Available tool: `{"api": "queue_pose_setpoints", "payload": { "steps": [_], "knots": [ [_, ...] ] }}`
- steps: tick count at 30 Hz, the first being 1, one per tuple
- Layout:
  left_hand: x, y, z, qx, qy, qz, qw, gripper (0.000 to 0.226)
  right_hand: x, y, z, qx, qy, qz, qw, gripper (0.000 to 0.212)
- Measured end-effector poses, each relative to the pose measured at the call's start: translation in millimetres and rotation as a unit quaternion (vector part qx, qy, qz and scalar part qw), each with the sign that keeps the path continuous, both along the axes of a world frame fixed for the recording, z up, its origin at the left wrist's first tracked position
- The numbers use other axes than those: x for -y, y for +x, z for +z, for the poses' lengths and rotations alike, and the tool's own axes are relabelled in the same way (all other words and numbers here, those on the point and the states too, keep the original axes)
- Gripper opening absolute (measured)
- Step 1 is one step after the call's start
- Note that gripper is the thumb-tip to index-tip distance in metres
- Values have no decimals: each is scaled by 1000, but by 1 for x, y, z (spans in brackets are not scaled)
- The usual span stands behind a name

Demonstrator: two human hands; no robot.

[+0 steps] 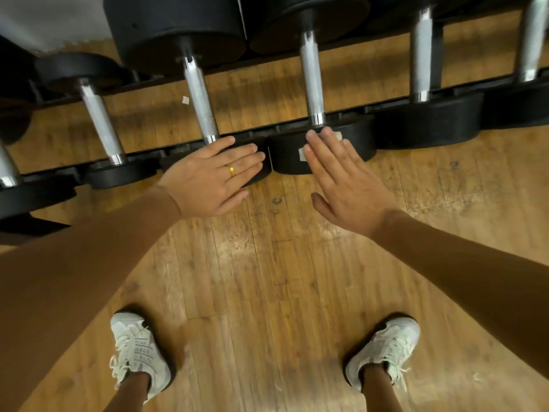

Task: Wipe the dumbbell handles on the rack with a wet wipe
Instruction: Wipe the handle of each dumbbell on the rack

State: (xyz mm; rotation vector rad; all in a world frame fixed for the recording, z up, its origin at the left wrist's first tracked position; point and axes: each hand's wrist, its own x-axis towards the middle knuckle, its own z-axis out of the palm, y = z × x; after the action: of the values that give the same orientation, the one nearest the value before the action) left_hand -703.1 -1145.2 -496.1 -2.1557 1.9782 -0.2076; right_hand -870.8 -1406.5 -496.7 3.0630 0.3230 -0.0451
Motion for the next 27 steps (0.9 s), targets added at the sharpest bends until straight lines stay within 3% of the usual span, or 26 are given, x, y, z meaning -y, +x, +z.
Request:
{"api": "queue_pose_setpoints", "payload": {
  "steps": [8,27],
  "knots": [
    [-1,-2,-5,4,-30,-1,1000,57,-7,18,17,-38,-193,106,975,75],
    [-4,-5,-7,25,-34,8,999,55,-59,33,16,-128,-241,93,957,72]
  ]
}}
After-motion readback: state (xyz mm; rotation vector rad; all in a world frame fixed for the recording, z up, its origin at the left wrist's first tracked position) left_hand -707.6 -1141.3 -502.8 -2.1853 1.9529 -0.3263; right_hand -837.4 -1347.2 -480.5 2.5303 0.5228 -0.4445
